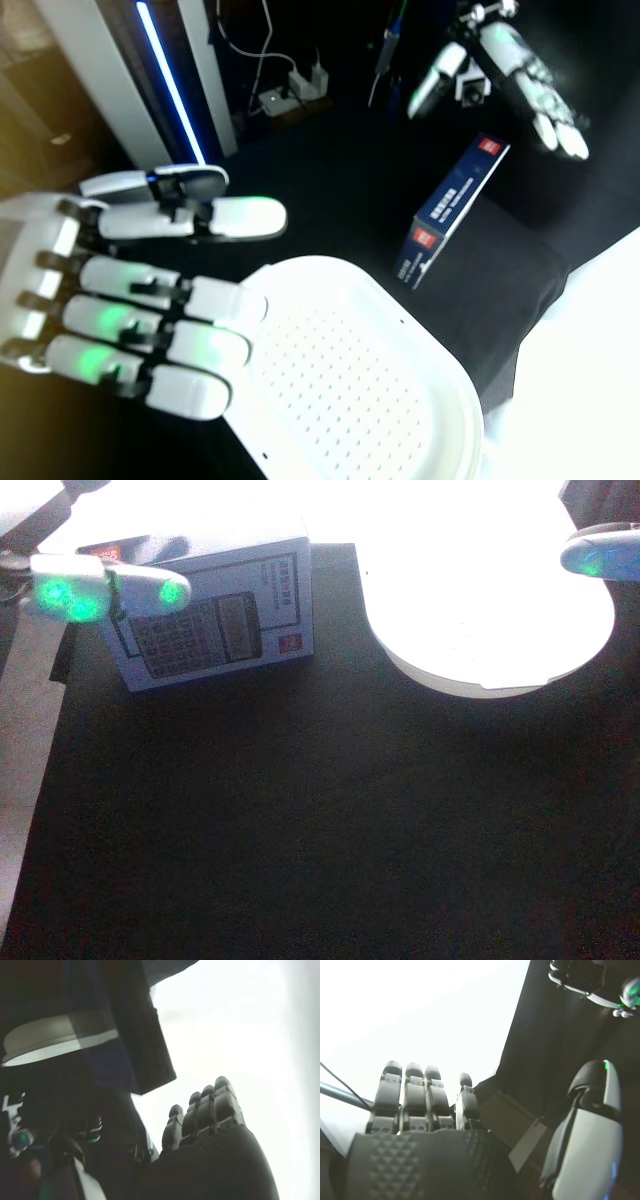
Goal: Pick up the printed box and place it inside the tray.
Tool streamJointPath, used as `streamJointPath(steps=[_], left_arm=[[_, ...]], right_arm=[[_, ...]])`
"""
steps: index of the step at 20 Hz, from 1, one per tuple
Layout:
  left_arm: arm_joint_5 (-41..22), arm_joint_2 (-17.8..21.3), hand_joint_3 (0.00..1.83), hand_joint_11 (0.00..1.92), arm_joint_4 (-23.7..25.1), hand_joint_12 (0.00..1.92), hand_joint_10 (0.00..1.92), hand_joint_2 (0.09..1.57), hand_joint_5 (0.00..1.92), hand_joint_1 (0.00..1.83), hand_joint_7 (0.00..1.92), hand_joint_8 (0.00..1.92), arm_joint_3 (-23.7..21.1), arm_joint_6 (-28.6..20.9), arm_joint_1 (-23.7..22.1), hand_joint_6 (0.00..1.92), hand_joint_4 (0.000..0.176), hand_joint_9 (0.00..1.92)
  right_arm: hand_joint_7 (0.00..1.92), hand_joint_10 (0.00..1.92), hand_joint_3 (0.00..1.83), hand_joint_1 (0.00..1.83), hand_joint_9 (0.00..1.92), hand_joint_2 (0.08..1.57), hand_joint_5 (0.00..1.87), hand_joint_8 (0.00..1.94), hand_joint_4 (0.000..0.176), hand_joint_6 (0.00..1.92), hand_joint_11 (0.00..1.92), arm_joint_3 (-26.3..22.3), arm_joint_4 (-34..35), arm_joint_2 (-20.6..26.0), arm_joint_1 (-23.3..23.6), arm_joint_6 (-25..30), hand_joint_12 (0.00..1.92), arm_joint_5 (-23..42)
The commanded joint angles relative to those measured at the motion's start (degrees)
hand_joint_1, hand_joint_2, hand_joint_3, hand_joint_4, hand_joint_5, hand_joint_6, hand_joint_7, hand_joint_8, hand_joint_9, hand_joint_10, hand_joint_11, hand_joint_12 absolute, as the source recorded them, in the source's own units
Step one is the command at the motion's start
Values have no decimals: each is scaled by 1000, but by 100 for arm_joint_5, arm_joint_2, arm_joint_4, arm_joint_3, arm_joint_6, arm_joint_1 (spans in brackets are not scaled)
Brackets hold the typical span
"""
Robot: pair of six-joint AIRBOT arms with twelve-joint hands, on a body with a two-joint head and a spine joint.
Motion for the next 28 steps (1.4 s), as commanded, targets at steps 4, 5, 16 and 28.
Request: streamJointPath(steps=[4,5,16,28], left_arm=[[216,-200,0,10,176,6,16,724,0,543,32,9,290,-29,-377,0,164,48],[339,-249,0,29,191,15,21,719,0,556,45,12,346,-29,-377,0,163,68],[232,-463,3,915,243,1348,722,1074,1029,1256,1096,952,373,-29,-148,678,0,1096],[-1117,-156,0,895,164,1324,781,1136,868,1245,1026,1103,290,-29,-269,991,0,1071]], right_arm=[[0,0,21,637,0,656,0,0,176,0,5,30,38,-10,124,38,3,681],[0,0,21,627,0,662,0,0,176,0,17,31,17,-20,131,38,8,681],[0,0,3,667,0,633,0,0,176,0,21,33,-9,-22,131,38,10,681],[49,7,2,740,51,602,0,2,176,0,0,133,-30,-209,221,39,533,680]])
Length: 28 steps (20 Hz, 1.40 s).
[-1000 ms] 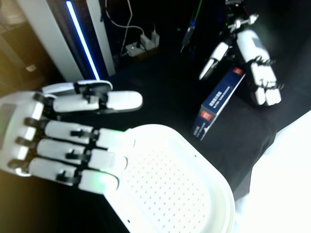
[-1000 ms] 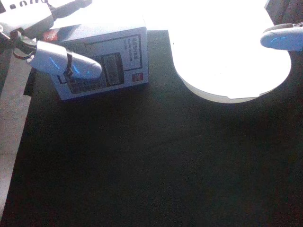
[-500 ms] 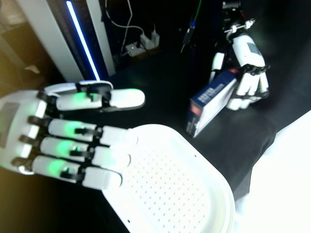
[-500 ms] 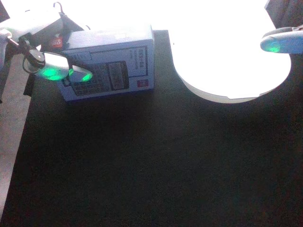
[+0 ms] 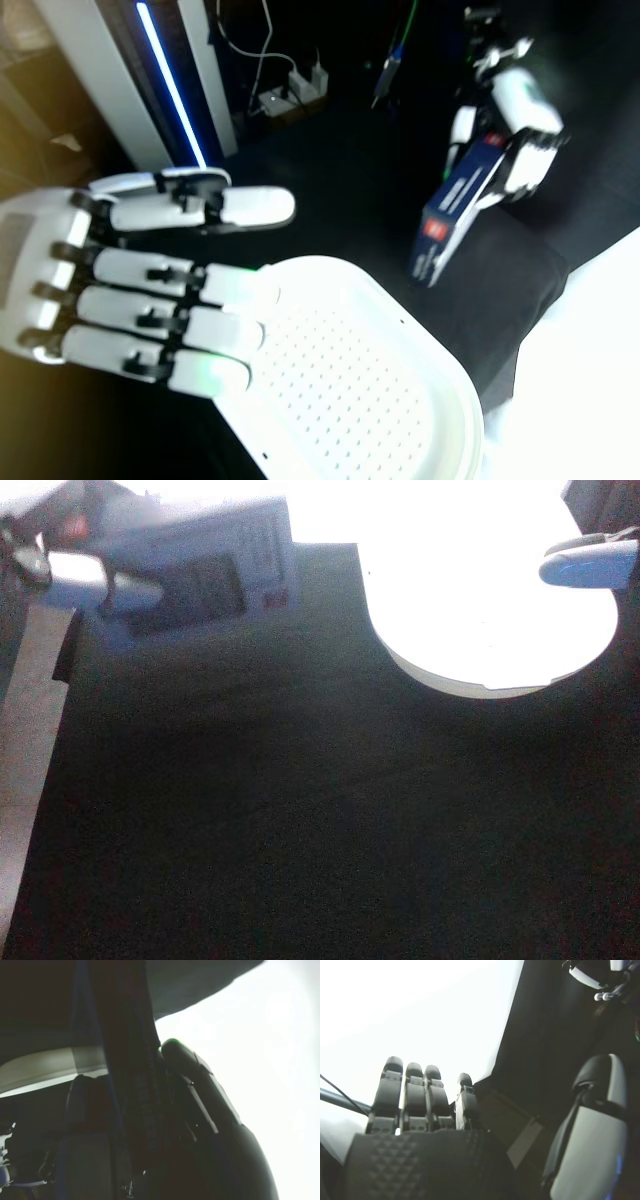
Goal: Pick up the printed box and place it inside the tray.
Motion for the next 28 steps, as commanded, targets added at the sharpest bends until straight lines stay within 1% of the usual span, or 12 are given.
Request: streamJointPath(steps=[1,7,9,13,15,19,21,22,23,24,25,28], left_arm=[[-1056,40,0,970,111,1275,789,1115,916,1258,1071,1038,-59,-46,-163,911,0,1131],[-1841,67,0,867,435,1413,890,1159,843,1234,973,1203,-440,-46,-536,1019,0,1015],[-2051,-25,1,819,435,1445,1050,1184,851,1121,1007,858,-487,-46,-538,1169,0,977],[-2293,-302,1,836,386,1421,1047,1173,869,1126,1039,729,-465,-46,-538,1145,0,976],[-2338,-400,5,820,386,1477,1072,1167,833,1237,947,1271,-460,-46,-537,982,0,958],[-2328,-587,0,860,407,1447,1006,1140,883,1247,997,1174,-410,-46,-536,949,0,983],[-2347,-639,1,889,398,1356,869,1131,889,1245,1024,1110,-395,-46,-535,958,0,1028],[-2358,-659,1,908,393,1358,863,1131,902,1247,1013,1141,-393,-46,-535,930,0,1038],[-2360,-693,0,895,383,1360,859,1128,919,1251,1013,1146,-388,-46,-535,897,0,1030],[-2357,-743,0,885,366,1359,844,1116,965,1247,1022,1120,-369,-46,-535,849,0,1033],[-2348,-801,0,910,346,1326,810,1086,1045,1260,1075,1040,-338,-46,-535,723,0,1091],[-2320,-867,0,941,339,1345,754,1064,1091,1265,1120,949,-307,-46,-535,659,0,1139]], right_arm=[[20,2,0,719,40,589,0,5,176,0,0,36,110,-8,101,41,441,666],[27,2,6,681,67,653,0,2,176,0,0,258,58,-516,445,173,677,666],[18,1,13,638,74,715,0,1,176,0,0,298,44,-703,579,179,794,667],[27,4,7,654,92,719,0,2,176,0,0,362,35,-978,748,180,905,669],[1,0,12,639,69,734,0,0,176,0,0,381,17,-1073,821,181,912,670],[152,34,14,643,249,800,36,12,176,5,19,384,23,-1199,888,181,1224,674],[366,105,6,788,510,856,235,27,150,46,292,385,25,-1253,925,181,1410,681],[498,459,2,905,464,851,413,147,119,81,209,385,26,-1260,931,181,1558,689],[371,1059,3,985,275,861,472,668,100,112,157,385,26,-1272,935,181,1740,692],[262,1429,4,1039,219,885,478,1132,90,320,217,389,26,-1283,939,181,1815,696],[244,1648,2,1092,263,904,386,1559,93,1348,339,390,27,-1291,942,181,1757,698],[284,1832,0,1121,323,873,494,1832,130,1844,443,389,27,-1312,943,181,1728,704]])
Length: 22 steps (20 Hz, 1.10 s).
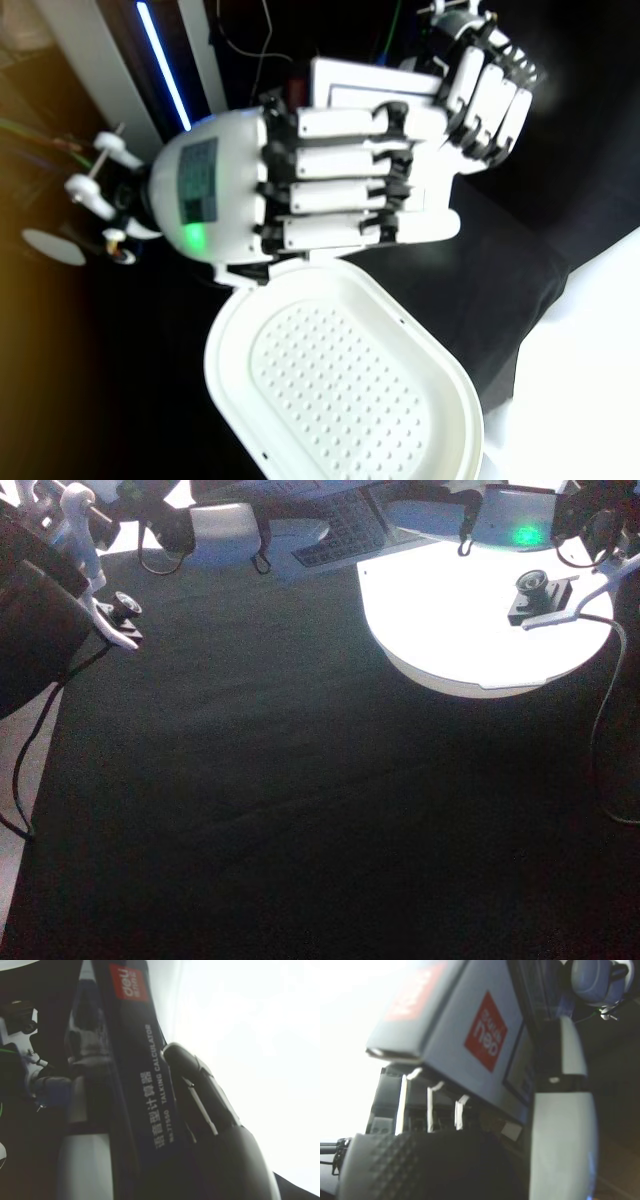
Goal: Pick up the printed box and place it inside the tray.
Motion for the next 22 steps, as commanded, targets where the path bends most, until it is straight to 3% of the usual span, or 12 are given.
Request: streamJointPath(steps=[1,2,3,4,5,6,8,18,19,20,21,22], left_arm=[[-697,-1,0,958,-19,1330,740,1061,1088,1269,1133,931,23,-44,-68,654,0,1154],[-702,-4,0,968,-19,1331,725,1056,1095,1273,1150,904,21,-44,-68,639,0,1169],[-702,-9,0,951,-18,1359,728,1056,1111,1275,1142,922,19,-44,-68,601,0,1157],[-702,-17,0,944,-18,1366,727,1054,1120,1269,1138,915,20,-44,-68,603,0,1146],[-703,-18,0,921,-14,1380,736,1056,1122,1265,1125,929,19,-44,-68,607,0,1124],[-698,-23,0,919,-8,1382,733,1055,1133,1263,1120,929,19,-44,-68,603,0,1120],[-696,-32,0,947,-1,1379,778,1060,1102,1272,1127,947,19,-44,-68,623,0,1137],[-687,-41,0,962,21,1360,857,1060,1141,1274,1104,1000,15,-44,-66,545,0,1123],[-694,-41,0,954,23,1384,890,1069,1121,1273,1080,1048,12,-44,-64,571,0,1102],[-699,-41,0,954,27,1384,890,1069,1121,1273,1080,1048,8,-44,-61,571,0,1102],[-699,-41,2,869,52,1357,863,1080,1088,1252,1047,1059,4,-44,-56,663,0,1033],[-699,-41,2,869,61,1357,863,1080,1088,1252,1047,1059,4,-44,-54,663,0,1033]], right_arm=[[266,1903,0,1120,311,860,494,1919,130,1906,463,20,109,2,72,36,1789,684],[312,1917,0,1126,366,855,502,1937,113,1918,517,20,109,-1,72,36,1802,692],[431,1920,0,1170,525,861,585,1940,75,1920,724,20,109,-8,72,36,1897,701],[552,1921,0,1197,685,852,629,1941,15,1921,892,20,111,-11,72,36,1916,710],[762,1921,1,1237,940,863,705,1941,0,1921,1110,20,111,-17,72,36,1920,719],[960,1921,0,1263,1180,867,815,1941,0,1921,1372,20,111,-20,72,36,1921,730],[1059,1921,0,1222,1279,844,957,1941,4,1921,1463,19,111,-21,72,36,1921,754],[1197,1921,8,1263,1405,875,1064,1941,43,1921,1543,18,112,-27,72,36,1921,783],[1116,1921,4,1264,1320,927,944,1941,7,1921,1458,18,112,-25,72,36,1921,797],[1116,1921,4,1264,1320,927,944,1941,7,1921,1458,18,111,-24,72,36,1921,806],[967,1921,88,1181,1182,1049,922,1941,0,1292,1293,19,110,-14,72,36,1921,814],[967,1921,88,1181,1182,1049,922,1941,0,1292,1293,18,109,-4,72,36,1921,822]])
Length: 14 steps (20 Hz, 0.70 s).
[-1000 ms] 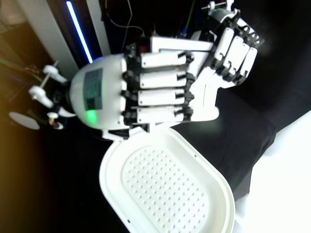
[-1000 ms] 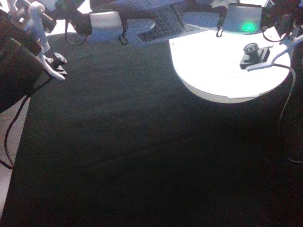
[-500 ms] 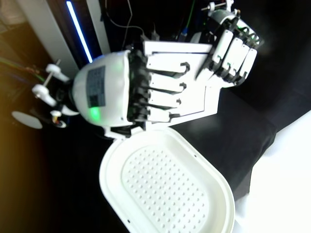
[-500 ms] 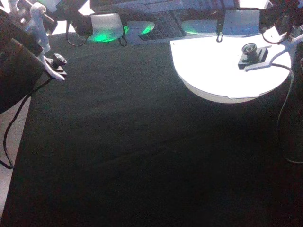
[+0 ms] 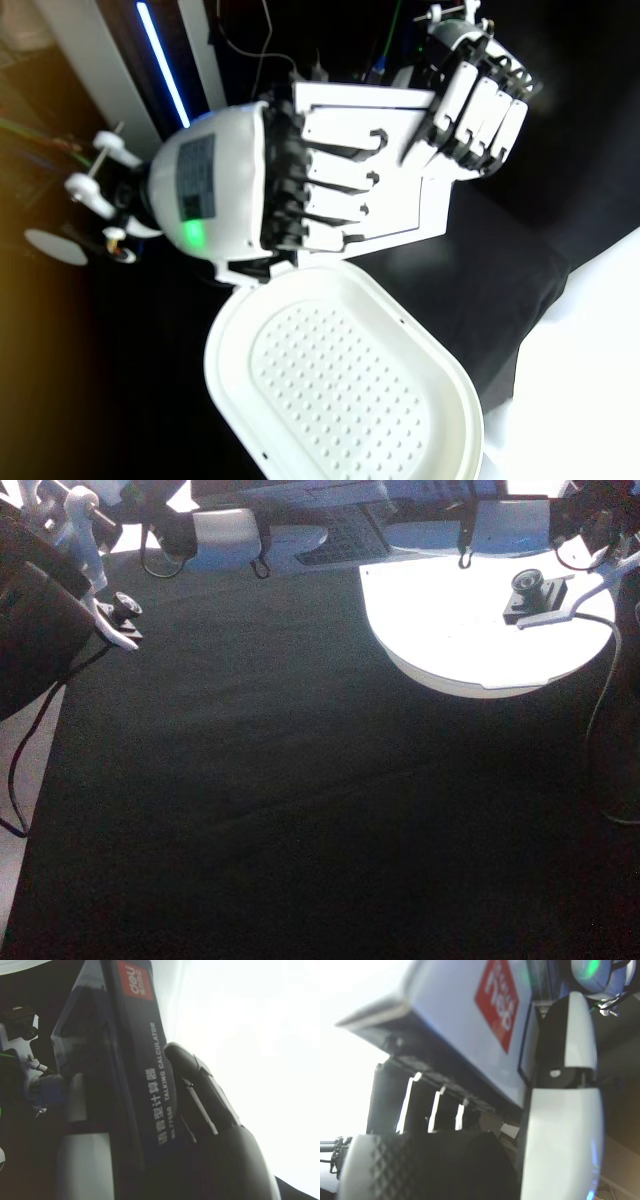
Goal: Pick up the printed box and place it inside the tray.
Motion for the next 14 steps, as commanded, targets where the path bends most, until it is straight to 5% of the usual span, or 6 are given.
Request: streamJointPath(steps=[1,4,6,7,9,14], left_arm=[[-722,-10,7,525,31,1320,632,1233,766,1021,916,412,-7,-81,-49,1300,0,821],[-715,-1,0,10,35,916,80,1223,292,18,362,11,-1,-81,-31,61,0,320],[-707,17,0,1,35,723,26,1190,237,3,252,12,0,-81,-15,13,0,236],[-729,29,0,0,35,208,7,1110,147,0,121,3,-1,-81,-15,2,72,68],[-720,33,0,0,35,156,4,1074,135,0,120,3,0,-81,-15,0,98,59],[-717,108,4,6,36,3,3,1084,80,0,32,0,-9,-81,-14,0,65,7]], right_arm=[[950,1921,41,1170,1131,1087,980,1841,0,1041,1229,14,115,50,72,36,1921,699],[958,1817,36,1190,1037,1084,1008,1629,0,962,1067,14,115,93,72,36,1921,704],[991,1900,21,1188,1060,1076,1027,1824,0,953,1093,13,108,106,72,35,1921,704],[1078,1920,0,1202,1155,1043,1123,1936,0,764,1170,12,109,122,73,35,1921,709],[1032,1921,0,1203,1086,1027,1160,1941,0,721,1090,12,109,128,73,35,1921,723],[1010,1921,0,1205,1071,1017,1191,1924,0,655,1105,11,101,249,78,35,1921,731]])
